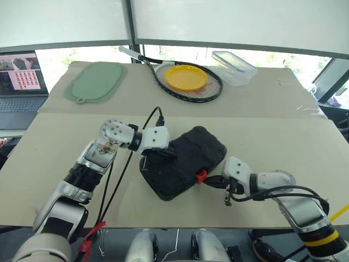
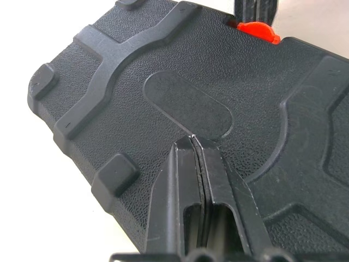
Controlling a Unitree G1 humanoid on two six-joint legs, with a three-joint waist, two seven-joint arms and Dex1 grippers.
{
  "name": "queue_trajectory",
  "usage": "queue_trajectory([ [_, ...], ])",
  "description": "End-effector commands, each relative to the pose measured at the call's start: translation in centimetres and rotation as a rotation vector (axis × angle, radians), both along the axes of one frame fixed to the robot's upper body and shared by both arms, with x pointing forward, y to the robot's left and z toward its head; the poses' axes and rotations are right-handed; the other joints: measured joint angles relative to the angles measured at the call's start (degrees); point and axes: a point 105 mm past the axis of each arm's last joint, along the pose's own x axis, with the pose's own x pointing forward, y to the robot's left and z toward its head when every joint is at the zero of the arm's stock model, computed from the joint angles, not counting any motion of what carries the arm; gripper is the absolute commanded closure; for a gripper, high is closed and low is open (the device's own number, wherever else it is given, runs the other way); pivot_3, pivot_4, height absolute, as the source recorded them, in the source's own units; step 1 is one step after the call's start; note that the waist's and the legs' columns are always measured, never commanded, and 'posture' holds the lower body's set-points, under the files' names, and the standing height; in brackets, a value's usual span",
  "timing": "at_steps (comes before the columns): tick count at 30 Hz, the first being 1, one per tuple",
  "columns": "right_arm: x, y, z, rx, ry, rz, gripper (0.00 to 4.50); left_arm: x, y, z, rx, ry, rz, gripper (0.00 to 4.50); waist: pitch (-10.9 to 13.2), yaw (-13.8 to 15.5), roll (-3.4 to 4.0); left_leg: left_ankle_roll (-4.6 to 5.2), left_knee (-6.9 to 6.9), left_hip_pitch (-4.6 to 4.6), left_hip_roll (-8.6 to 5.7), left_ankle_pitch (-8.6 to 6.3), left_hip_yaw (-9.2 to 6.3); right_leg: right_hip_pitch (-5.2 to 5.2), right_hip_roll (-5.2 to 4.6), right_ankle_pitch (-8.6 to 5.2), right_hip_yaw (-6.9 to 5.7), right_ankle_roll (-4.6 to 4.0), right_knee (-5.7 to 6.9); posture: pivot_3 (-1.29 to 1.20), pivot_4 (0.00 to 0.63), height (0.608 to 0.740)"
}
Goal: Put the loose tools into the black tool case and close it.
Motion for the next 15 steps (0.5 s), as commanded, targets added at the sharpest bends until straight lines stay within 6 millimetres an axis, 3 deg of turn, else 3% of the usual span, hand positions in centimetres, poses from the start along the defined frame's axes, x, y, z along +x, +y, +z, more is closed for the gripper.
queue_trajectory([
  [1,0.8,0.7,2.3,0.044,-0.108,-0.005,4.5,-0.3,0.1,-1.9,0.059,0.038,0.002,4.46,0.0,-0.1,0.0,0.0,0.0,0.0,0.0,0.0,0.0,-0.01,0.0,0.0,0.0,0.0,0.01,0.0,0.15,0.738],
  [8,-2.0,0.0,1.9,0.014,-0.02,0.074,4.5,-0.1,0.5,-2.1,0.067,0.035,0.004,4.46,-0.01,0.17,0.0,0.01,-0.05,-0.01,-0.01,-0.01,0.0,-0.01,-0.03,-0.01,0.0,0.02,-0.03,0.0,0.15,0.738],
  [15,-1.3,0.9,2.0,0.023,-0.033,0.074,4.5,-0.1,-0.1,-2.2,0.059,0.032,-0.006,4.46,-0.01,0.36,0.0,0.01,-0.04,0.01,-0.01,-0.01,0.0,0.02,-0.03,-0.01,0.0,0.02,-0.04,0.0,0.15,0.738],
])
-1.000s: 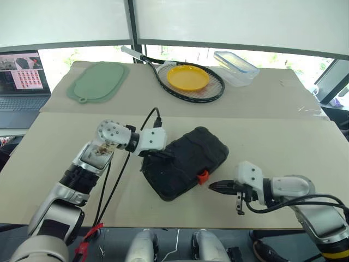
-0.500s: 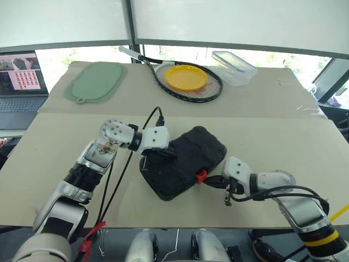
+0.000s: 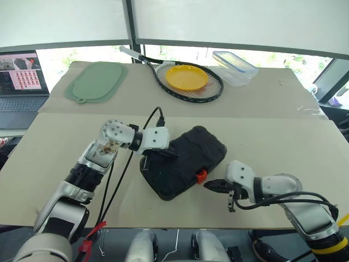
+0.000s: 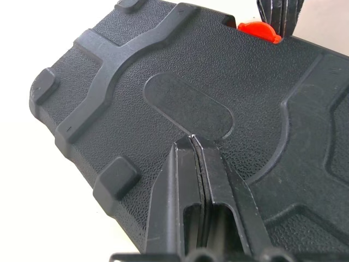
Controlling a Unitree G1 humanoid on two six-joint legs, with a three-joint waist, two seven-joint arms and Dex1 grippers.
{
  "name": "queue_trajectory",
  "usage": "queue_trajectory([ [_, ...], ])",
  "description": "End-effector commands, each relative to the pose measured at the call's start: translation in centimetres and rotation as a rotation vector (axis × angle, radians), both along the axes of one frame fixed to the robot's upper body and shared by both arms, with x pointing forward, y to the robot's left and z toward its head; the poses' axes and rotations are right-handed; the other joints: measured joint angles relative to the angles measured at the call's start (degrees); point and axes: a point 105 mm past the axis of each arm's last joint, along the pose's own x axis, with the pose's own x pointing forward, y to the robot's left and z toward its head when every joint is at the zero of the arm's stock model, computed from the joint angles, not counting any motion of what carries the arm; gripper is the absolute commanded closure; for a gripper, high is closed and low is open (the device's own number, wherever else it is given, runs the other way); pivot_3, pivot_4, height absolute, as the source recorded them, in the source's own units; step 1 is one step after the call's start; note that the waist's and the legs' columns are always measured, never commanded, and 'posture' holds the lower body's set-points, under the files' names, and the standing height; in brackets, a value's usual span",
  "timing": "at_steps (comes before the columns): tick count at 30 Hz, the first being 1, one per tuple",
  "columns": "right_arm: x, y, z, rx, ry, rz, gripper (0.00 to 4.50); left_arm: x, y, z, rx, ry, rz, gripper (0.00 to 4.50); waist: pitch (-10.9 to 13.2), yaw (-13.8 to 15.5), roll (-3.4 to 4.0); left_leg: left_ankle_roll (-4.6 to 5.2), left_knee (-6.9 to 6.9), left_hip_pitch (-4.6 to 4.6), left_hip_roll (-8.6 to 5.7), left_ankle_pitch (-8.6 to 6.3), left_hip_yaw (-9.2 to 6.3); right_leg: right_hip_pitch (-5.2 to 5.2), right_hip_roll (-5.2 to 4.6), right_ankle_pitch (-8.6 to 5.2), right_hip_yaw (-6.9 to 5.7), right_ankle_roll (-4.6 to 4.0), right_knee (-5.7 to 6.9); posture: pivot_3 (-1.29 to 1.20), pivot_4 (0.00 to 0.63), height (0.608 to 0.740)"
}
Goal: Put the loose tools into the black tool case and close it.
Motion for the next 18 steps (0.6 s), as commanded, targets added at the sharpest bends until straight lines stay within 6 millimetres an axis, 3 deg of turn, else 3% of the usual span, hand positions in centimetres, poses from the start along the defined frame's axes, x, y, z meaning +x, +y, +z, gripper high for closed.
queue_trajectory([
  [1,0.9,1.0,1.0,0.026,-0.045,0.006,4.5,-0.2,0.1,-2.0,0.064,0.048,0.009,4.46,0.0,0.04,0.0,0.0,0.0,0.0,0.0,0.0,0.0,0.0,0.0,0.0,0.0,0.0,0.0,0.0,0.15,0.738],
  [10,3.5,1.3,1.3,0.024,-0.091,-0.028,4.5,-0.3,-0.4,-2.0,0.051,0.052,0.006,4.46,0.0,-0.16,0.0,0.0,0.01,-0.02,0.0,0.0,0.01,-0.03,0.01,0.01,0.01,-0.01,0.02,0.0,0.15,0.738],
  [18,3.1,1.4,2.0,0.034,-0.083,0.006,4.5,-0.3,-0.3,-2.3,0.045,0.06,0.02,4.46,0.0,-0.26,0.0,0.0,0.0,-0.03,0.01,0.0,0.01,-0.05,0.01,0.01,0.01,-0.01,0.02,0.0,0.15,0.738],
])
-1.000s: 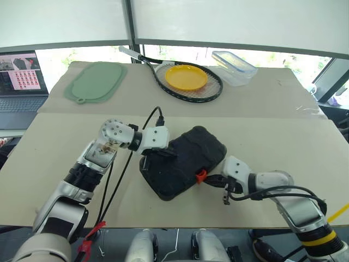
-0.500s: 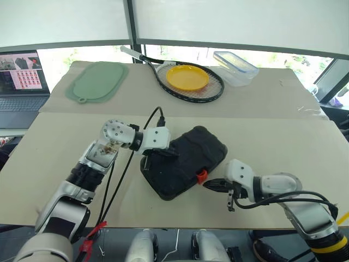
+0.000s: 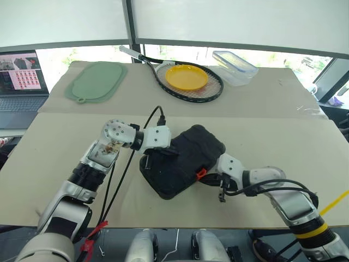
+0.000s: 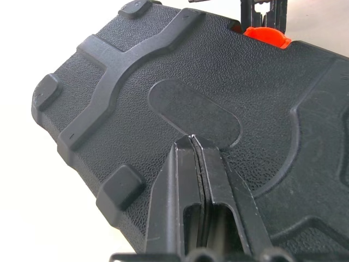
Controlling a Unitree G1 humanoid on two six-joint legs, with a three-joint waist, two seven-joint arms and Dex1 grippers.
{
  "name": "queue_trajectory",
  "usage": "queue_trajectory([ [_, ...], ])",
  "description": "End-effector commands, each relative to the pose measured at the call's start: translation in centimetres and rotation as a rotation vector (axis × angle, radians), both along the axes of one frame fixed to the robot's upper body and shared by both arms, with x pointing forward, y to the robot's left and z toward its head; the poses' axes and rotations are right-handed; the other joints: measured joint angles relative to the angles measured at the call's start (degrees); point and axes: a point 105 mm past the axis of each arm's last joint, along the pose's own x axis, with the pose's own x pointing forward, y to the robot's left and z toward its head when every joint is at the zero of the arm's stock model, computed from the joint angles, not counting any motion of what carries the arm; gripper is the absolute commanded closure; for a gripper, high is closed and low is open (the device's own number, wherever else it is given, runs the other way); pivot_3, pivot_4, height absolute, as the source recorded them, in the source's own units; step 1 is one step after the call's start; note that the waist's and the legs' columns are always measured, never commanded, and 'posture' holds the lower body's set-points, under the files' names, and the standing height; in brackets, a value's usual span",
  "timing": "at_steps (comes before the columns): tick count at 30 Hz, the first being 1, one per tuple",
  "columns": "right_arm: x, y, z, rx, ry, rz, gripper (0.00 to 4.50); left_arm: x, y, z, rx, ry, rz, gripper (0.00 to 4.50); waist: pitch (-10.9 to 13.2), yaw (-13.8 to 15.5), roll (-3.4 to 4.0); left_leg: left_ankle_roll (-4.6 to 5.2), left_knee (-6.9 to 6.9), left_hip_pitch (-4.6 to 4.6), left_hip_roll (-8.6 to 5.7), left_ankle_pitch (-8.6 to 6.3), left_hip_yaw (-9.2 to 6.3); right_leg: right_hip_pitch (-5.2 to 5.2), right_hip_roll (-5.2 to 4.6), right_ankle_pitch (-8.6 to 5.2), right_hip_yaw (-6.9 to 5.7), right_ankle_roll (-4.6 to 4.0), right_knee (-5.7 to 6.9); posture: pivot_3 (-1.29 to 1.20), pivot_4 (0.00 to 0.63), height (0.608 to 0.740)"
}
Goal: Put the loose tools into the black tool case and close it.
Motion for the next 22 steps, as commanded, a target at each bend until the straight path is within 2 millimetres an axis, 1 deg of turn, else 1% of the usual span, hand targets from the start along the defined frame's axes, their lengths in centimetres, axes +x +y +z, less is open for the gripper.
queue_trajectory([
  [1,0.2,0.3,3.2,0.033,-0.117,0.042,4.5,-0.5,0.2,-2.2,0.051,0.061,0.006,4.46,0.0,0.03,0.0,0.0,0.0,0.0,0.0,0.0,0.0,0.0,0.0,0.0,0.0,0.0,0.0,0.0,0.15,0.738],
  [4,-0.6,-0.6,3.4,0.029,-0.08,0.038,4.5,0.1,1.4,-2.0,0.028,0.078,0.069,4.46,0.0,0.07,0.0,0.0,0.0,0.0,-0.01,0.0,0.0,0.01,-0.01,0.0,0.0,0.0,-0.01,0.0,0.15,0.738],
  [5,-1.1,-1.2,3.8,0.034,-0.06,0.037,4.21,0.4,2.1,-1.7,0.001,0.099,0.111,4.5,0.0,0.11,0.0,0.0,0.0,0.0,0.0,0.0,0.0,0.01,-0.01,0.0,0.0,0.01,-0.01,0.0,0.15,0.738],
  [6,-1.5,-1.8,4.1,0.039,-0.038,0.034,3.91,0.6,2.8,-1.4,-0.025,0.122,0.153,4.22,0.0,0.09,0.01,0.0,0.0,0.0,0.0,0.0,-0.01,0.01,-0.02,0.0,-0.01,0.01,-0.01,0.0,0.15,0.738],
  [7,-2.2,-2.6,4.7,0.046,-0.018,0.04,3.71,0.7,3.7,-0.9,-0.058,0.148,0.194,3.95,-0.01,0.03,0.01,0.0,-0.02,0.01,0.0,0.0,-0.01,0.01,-0.02,0.0,0.01,0.01,-0.01,0.0,0.15,0.738],
  [8,-2.7,-3.3,5.3,0.053,-0.001,0.046,3.49,0.6,4.6,-0.4,-0.087,0.171,0.23,3.89,-0.02,-0.08,-0.01,0.01,-0.05,0.02,0.01,0.0,-0.03,0.02,-0.02,0.0,0.01,0.01,-0.01,0.0,0.15,0.738],
  [9,-3.2,-4.2,6.1,0.066,0.018,0.046,3.16,0.4,5.7,0.2,-0.123,0.2,0.266,3.59,-0.01,-0.39,0.03,0.0,-0.05,0.01,0.05,0.0,-0.04,0.0,0.01,0.0,-0.01,0.0,-0.02,0.0,0.15,0.738],
  [10,-3.6,-5.0,6.9,0.079,0.033,0.046,2.74,0.1,6.8,0.8,-0.153,0.227,0.299,3.12,-0.01,-0.61,0.03,0.0,-0.14,0.05,0.05,0.0,-0.03,-0.02,-0.01,0.0,0.05,-0.01,-0.01,0.0,0.15,0.738],
  [11,-3.9,-5.7,7.7,0.091,0.046,0.046,2.4,-0.3,7.8,1.3,-0.176,0.251,0.328,2.88,0.0,-0.89,0.02,0.01,-0.16,0.06,0.05,-0.01,-0.05,-0.03,0.0,-0.01,0.05,-0.02,0.0,0.0,0.15,0.738],
  [12,-4.1,-6.6,8.6,0.103,0.062,0.044,2.09,-0.9,9.3,2.0,-0.206,0.282,0.363,2.47,0.01,-1.11,0.05,0.0,-0.17,0.05,0.07,-0.01,-0.07,-0.05,0.01,-0.02,0.04,-0.03,0.0,0.0,0.15,0.738],
  [14,-4.4,-8.2,10.0,0.118,0.084,0.036,1.4,-2.2,11.2,3.1,-0.243,0.331,0.413,1.8,0.04,-1.24,0.06,0.0,-0.21,0.06,0.09,-0.01,-0.07,-0.09,0.01,-0.02,0.05,-0.05,0.02,0.0,0.15,0.738],
  [15,-4.2,-9.4,11.1,0.128,0.082,0.019,1.0,-3.9,13.5,4.1,-0.262,0.388,0.463,1.38,0.07,-1.14,0.05,0.0,-0.22,0.06,0.12,-0.01,-0.08,-0.08,0.01,-0.03,0.03,-0.05,0.0,0.0,0.15,0.738],
  [16,-4.1,-10.3,11.8,0.135,0.079,0.006,0.64,-5.2,14.6,4.8,-0.269,0.425,0.49,0.91,0.18,-1.24,-0.02,0.0,-0.22,0.04,0.11,-0.01,-0.09,-0.08,-0.01,-0.03,0.0,-0.04,-0.01,0.0,0.15,0.738],
  [17,-3.9,-11.1,12.5,0.145,0.07,-0.006,0.4,-6.4,15.6,5.5,-0.271,0.441,0.515,0.64,0.29,-1.36,-0.13,-0.01,-0.21,0.02,0.15,-0.01,-0.05,-0.15,-0.03,-0.04,0.01,-0.04,-0.02,0.0,0.15,0.738],
  [18,-3.8,-11.8,12.9,0.156,0.075,-0.016,0.4,-7.3,16.3,5.9,-0.272,0.449,0.538,0.3,0.3,-1.26,-0.15,-0.01,-0.25,0.02,0.2,-0.01,-0.07,-0.14,-0.1,-0.04,-0.01,-0.04,-0.04,0.0,0.15,0.738],
  [19,-3.7,-12.3,13.1,0.165,0.088,-0.021,0.4,-7.9,16.7,6.0,-0.274,0.443,0.559,0.06,0.31,-1.02,-0.16,0.0,-0.23,0.01,0.19,-0.02,-0.06,-0.14,-0.13,-0.04,-0.02,-0.03,-0.05,0.0,0.15,0.738],
  [20,-3.6,-12.6,13.2,0.174,0.102,-0.02,0.4,-8.4,17.1,6.2,-0.278,0.436,0.58,0.06,0.33,-0.71,-0.13,0.02,-0.23,0.03,0.16,-0.03,-0.05,-0.11,-0.22,-0.06,-0.07,0.0,-0.1,0.0,0.15,0.738],
  [22,-3.2,-13.0,13.3,0.189,0.117,-0.025,0.4,-9.2,17.5,6.3,-0.281,0.411,0.61,0.06,0.35,-0.3,-0.09,0.05,-0.21,0.07,0.08,-0.05,-0.09,-0.06,-0.36,-0.1,-0.13,0.07,-0.17,0.0,0.15,0.738],
])
